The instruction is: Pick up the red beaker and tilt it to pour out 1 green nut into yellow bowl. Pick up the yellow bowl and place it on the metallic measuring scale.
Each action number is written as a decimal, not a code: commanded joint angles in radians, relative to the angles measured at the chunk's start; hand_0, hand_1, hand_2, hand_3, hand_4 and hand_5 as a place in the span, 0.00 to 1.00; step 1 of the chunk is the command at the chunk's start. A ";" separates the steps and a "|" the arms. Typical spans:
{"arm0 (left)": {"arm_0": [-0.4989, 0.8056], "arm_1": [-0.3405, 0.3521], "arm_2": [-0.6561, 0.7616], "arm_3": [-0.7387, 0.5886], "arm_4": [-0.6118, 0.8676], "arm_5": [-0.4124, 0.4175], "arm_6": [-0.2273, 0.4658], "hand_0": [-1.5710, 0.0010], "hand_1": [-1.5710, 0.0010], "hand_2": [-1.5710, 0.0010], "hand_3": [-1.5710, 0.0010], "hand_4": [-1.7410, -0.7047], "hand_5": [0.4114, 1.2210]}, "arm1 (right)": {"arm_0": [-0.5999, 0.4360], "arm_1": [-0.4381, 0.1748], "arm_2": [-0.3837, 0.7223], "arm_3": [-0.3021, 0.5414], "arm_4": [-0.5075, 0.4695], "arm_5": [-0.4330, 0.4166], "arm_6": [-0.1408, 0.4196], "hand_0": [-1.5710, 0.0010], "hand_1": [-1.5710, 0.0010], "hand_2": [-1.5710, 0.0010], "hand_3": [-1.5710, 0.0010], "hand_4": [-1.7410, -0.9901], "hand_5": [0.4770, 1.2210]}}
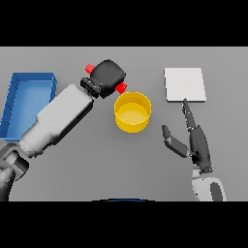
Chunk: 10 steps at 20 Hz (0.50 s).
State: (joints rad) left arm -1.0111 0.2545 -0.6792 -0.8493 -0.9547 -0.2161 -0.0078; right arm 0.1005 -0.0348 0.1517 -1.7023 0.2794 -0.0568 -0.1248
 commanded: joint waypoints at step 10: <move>-0.160 -0.020 -0.236 0.141 -0.170 -0.060 -0.040 0.00 0.00 0.00 0.00 0.01 1.00 | 0.001 -0.011 -0.001 0.014 -0.004 0.014 -0.011 1.00 1.00 1.00 1.00 0.91 0.30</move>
State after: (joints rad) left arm -1.1710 0.2342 -0.9153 -0.7086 -1.1231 -0.2765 -0.0469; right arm 0.1008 -0.0458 0.1510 -1.6884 0.2756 -0.0426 -0.1346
